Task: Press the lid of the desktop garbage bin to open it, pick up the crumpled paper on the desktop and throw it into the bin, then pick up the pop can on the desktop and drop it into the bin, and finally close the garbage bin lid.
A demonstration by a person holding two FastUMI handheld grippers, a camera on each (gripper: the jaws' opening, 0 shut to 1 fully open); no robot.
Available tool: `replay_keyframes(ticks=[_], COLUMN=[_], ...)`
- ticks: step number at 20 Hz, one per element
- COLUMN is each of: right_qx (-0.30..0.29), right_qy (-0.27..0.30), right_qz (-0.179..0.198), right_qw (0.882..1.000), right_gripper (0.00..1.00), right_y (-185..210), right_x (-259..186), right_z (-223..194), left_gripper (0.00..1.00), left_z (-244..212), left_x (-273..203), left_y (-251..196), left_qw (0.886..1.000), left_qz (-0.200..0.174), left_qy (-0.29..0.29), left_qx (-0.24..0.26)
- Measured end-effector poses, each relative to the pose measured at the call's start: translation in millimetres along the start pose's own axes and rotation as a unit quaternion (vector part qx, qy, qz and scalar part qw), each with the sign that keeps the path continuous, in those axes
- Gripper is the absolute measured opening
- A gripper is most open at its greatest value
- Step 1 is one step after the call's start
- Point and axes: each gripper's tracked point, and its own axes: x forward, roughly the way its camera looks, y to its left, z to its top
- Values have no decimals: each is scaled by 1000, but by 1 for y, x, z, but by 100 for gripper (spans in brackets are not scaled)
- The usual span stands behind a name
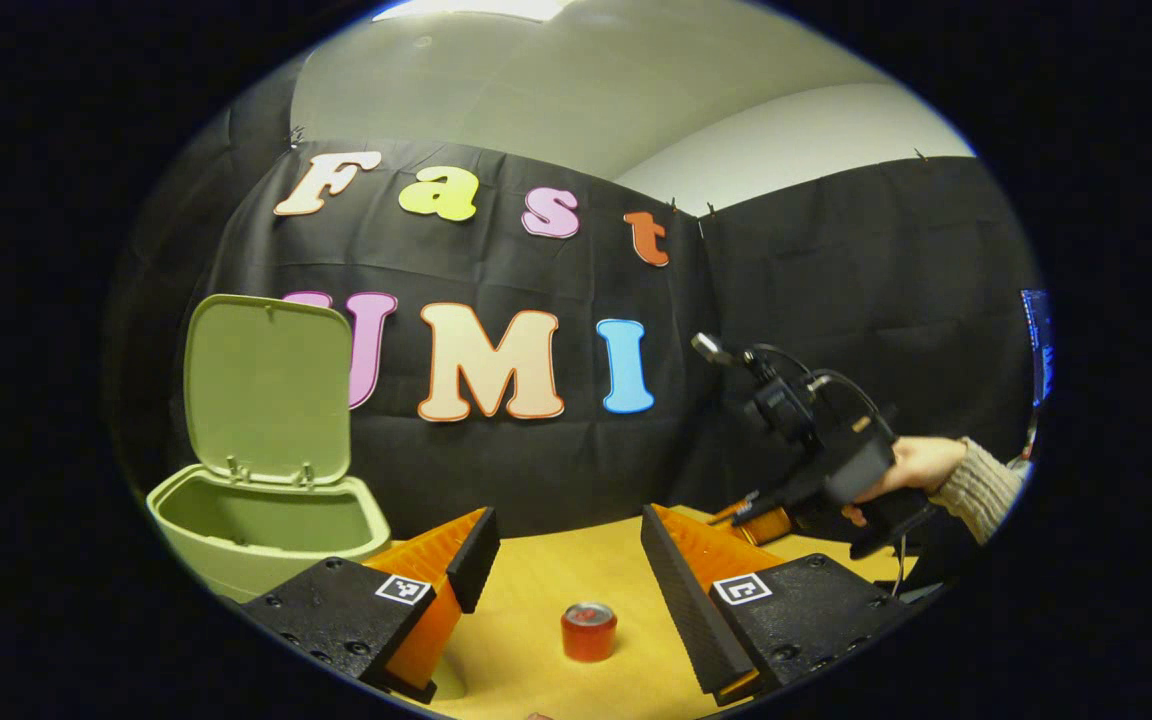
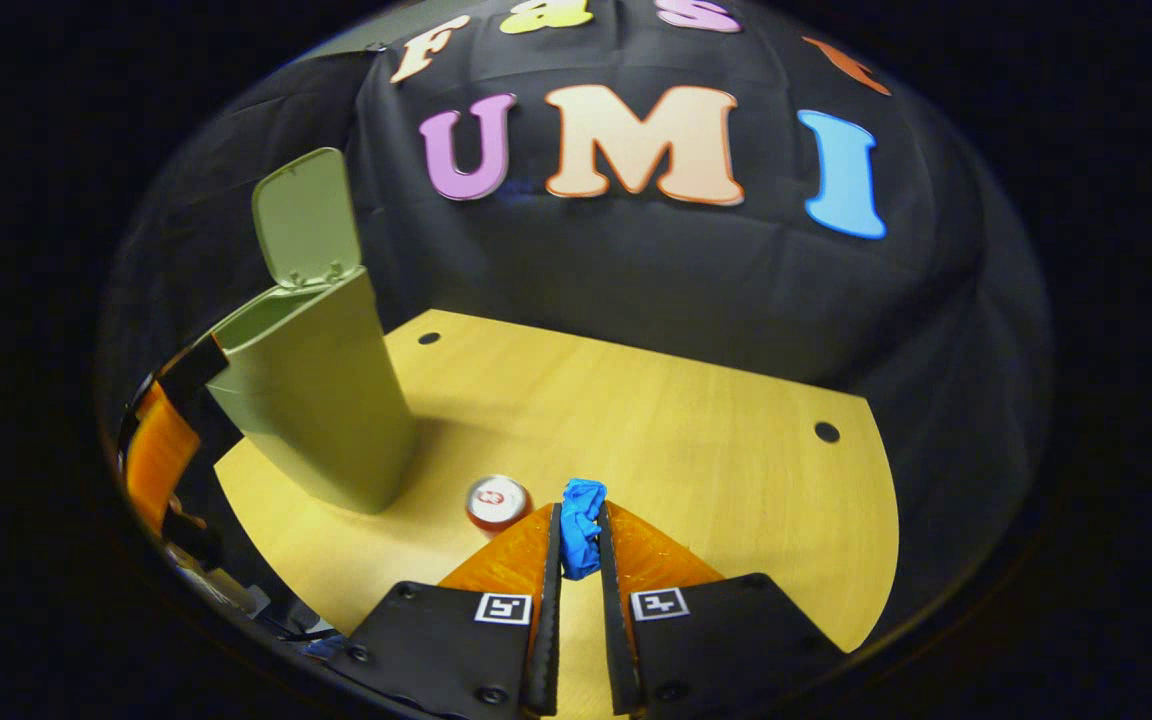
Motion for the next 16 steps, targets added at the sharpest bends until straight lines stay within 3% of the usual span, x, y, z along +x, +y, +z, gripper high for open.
replay_keyframes(ticks=[8,14,16], right_qx=[-81,-107,-112], right_qy=[-86,-117,-113], right_qz=[119,191,198], right_qw=[986,969,967], right_gripper=[22,22,22], right_y=[170,260,280], right_x=[-11,-5,13], right_z=[108,139,141], left_gripper=[87,87,84], left_z=[-43,-69,-75], left_x=[-70,-97,-105], left_y=[21,50,60], left_qw=[998,995,994], left_qz=[27,63,71], left_qy=[44,73,79], left_qx=[-28,-32,-35])
